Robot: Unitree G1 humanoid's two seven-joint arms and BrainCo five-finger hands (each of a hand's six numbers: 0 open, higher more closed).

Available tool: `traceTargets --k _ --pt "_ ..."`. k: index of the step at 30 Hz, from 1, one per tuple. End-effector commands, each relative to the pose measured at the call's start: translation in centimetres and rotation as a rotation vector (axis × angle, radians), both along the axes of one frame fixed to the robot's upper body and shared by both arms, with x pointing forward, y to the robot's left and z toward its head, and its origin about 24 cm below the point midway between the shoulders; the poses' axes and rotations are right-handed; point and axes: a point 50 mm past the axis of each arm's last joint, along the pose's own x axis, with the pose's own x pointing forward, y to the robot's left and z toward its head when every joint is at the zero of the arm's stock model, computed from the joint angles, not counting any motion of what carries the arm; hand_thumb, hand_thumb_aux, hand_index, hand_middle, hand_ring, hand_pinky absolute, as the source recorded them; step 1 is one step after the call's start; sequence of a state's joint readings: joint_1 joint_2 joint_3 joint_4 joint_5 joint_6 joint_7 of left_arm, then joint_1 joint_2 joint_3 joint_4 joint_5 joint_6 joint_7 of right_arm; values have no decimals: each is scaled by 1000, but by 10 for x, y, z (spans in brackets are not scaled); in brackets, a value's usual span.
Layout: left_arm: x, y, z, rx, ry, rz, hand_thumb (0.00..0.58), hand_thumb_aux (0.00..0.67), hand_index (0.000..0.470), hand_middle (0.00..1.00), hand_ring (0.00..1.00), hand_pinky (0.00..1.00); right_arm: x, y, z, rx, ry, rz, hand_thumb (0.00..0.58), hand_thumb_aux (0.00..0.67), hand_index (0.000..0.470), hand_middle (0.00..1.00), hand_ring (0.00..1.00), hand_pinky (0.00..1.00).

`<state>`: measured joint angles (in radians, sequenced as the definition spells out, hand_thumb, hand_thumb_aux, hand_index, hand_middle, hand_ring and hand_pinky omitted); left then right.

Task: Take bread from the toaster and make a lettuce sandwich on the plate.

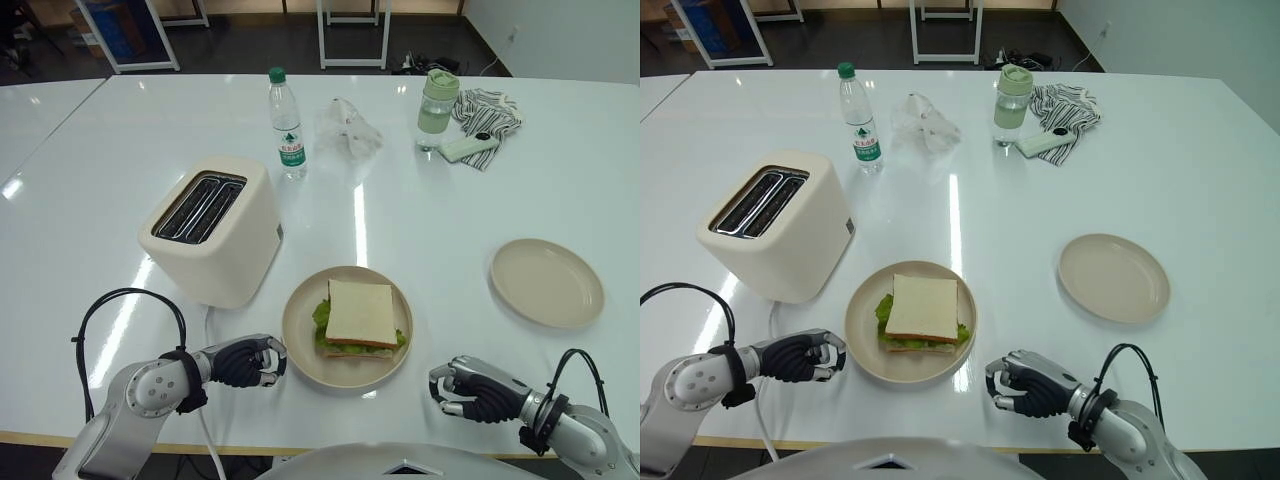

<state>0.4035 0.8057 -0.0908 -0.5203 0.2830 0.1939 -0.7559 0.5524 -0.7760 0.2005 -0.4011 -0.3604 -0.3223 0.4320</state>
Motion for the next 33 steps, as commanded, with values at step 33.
traceTargets --k 33 --pt "67 -67 -61 0 24 -34 580 670 470 976 976 976 81 26 -47 -268 -168 -41 580 670 470 1000 1000 1000"
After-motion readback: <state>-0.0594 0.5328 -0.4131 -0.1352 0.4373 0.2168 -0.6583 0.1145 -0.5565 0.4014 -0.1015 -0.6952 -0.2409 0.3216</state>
